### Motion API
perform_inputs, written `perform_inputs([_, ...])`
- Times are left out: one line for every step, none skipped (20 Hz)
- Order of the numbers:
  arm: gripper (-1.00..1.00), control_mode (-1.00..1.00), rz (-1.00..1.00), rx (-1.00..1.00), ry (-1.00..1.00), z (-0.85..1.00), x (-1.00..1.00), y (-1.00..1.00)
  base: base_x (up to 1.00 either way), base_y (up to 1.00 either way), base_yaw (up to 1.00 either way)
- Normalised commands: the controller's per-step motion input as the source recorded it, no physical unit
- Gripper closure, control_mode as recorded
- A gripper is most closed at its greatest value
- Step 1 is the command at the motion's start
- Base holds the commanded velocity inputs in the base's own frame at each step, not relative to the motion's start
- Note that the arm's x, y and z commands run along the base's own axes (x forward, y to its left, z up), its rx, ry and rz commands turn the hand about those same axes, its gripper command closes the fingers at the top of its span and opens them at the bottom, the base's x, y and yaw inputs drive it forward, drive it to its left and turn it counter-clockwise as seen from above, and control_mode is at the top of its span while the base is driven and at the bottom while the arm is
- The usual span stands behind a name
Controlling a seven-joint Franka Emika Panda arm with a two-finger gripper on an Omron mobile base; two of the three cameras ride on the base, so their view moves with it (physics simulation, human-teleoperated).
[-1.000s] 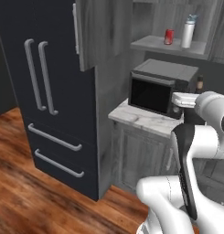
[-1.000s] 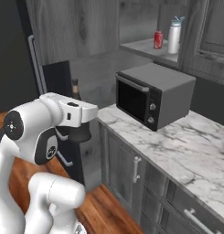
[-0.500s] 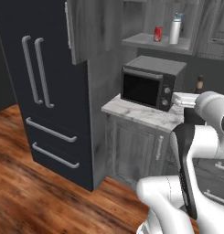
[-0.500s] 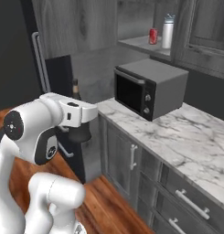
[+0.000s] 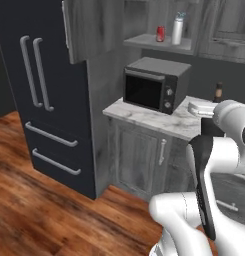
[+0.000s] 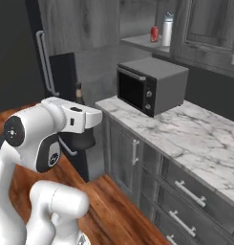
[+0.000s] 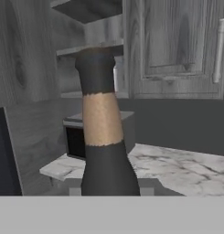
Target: Sort all alcoholic drinks to one cabinet, and non-alcoholic drinks to the other.
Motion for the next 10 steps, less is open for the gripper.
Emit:
perform_inputs([1.0,1.0,0.0,0.0,0.0,0.0,0.0,0.0,-0.63,-0.11,0.0])
perform_inputs([1.0,1.0,0.0,0.0,0.0,0.0,0.0,0.0,-0.63,-0.11,0.0])
perform_inputs([1.0,1.0,0.0,0.0,0.0,0.0,0.0,0.0,-0.63,-0.11,0.0])
perform_inputs([1.0,1.0,0.0,0.0,0.0,0.0,0.0,0.0,-0.64,-0.12,0.0])
perform_inputs([1.0,1.0,0.0,0.0,0.0,0.0,0.0,0.0,-0.64,-0.11,0.0])
perform_inputs([1.0,1.0,0.0,0.0,0.0,0.0,0.0,0.0,-0.64,-0.12,0.0])
perform_inputs([1.0,1.0,0.0,0.0,0.0,0.0,0.0,0.0,-0.64,-0.12,0.0])
perform_inputs([1.0,1.0,0.0,0.0,0.0,0.0,0.0,0.0,-0.64,-0.12,0.0])
perform_inputs([1.0,1.0,0.0,0.0,0.0,0.0,0.0,0.0,-0.64,-0.12,0.0])
perform_inputs([1.0,1.0,0.0,0.0,0.0,0.0,0.0,0.0,-0.64,-0.12,0.0])
